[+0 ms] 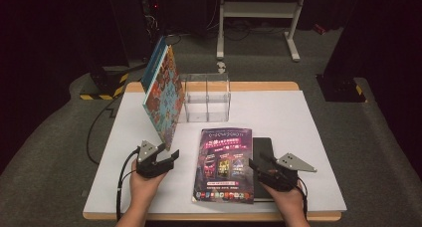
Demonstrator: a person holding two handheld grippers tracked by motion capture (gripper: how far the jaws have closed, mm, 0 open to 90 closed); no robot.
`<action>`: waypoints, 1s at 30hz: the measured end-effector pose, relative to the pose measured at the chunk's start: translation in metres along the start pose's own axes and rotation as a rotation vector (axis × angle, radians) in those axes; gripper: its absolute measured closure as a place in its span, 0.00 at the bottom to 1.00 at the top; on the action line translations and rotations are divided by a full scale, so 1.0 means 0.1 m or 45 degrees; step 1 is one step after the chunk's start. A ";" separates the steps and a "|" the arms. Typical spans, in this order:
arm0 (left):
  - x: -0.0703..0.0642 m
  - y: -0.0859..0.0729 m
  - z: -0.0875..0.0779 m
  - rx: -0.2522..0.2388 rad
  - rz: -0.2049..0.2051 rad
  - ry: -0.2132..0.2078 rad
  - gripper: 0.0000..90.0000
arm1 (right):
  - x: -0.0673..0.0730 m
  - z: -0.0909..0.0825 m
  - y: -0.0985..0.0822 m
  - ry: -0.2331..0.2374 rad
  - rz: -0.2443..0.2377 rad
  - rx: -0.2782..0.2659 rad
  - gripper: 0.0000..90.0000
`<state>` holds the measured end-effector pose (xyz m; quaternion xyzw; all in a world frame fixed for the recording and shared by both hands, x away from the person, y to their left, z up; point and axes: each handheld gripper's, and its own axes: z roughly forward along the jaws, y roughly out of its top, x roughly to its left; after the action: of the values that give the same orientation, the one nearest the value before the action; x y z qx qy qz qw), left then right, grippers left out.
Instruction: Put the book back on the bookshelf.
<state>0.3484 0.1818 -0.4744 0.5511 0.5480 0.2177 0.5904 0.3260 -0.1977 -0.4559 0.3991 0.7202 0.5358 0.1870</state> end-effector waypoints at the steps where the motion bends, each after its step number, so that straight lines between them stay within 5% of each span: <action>1: -0.01 -0.01 0.00 -0.004 -0.006 -0.003 0.41 | 0.00 0.00 0.00 0.000 -0.001 0.002 0.49; 14: -0.27 -0.18 0.03 0.079 0.006 -0.127 0.38 | 0.06 0.02 0.03 -0.028 -0.071 0.032 0.45; 23: -0.49 -0.34 0.08 0.185 0.044 -0.221 0.37 | 0.13 0.17 0.09 -0.085 -0.190 0.181 0.38; 30: -0.56 -0.41 0.08 0.196 0.067 -0.251 0.36 | 0.20 0.30 0.11 -0.144 -0.262 0.312 0.38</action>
<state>0.3236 0.1180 -0.4900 0.6279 0.4876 0.1352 0.5914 0.3387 -0.1625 -0.4528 0.3725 0.8055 0.3989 0.2309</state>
